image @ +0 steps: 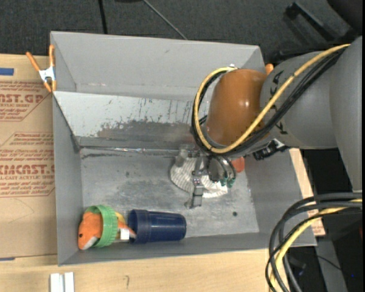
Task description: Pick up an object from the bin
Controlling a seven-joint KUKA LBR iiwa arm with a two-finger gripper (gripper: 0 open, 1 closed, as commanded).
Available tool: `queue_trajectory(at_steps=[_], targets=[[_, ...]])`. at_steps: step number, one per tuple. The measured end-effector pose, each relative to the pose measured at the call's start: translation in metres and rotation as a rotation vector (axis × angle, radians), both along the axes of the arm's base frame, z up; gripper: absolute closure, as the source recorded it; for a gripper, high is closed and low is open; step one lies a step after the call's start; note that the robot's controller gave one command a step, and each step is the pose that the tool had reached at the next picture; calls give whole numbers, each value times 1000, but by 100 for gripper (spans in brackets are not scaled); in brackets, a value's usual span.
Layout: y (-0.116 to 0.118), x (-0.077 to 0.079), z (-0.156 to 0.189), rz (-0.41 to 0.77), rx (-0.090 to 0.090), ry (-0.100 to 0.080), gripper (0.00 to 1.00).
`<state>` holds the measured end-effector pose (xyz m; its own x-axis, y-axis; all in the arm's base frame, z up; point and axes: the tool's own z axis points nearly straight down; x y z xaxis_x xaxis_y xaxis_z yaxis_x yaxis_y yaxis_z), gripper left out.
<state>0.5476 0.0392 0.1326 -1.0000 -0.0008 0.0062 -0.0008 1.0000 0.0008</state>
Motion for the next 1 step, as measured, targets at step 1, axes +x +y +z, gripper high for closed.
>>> queue_trajectory(at_steps=[1], targets=[[0,2,5,0,0,-7,0]])
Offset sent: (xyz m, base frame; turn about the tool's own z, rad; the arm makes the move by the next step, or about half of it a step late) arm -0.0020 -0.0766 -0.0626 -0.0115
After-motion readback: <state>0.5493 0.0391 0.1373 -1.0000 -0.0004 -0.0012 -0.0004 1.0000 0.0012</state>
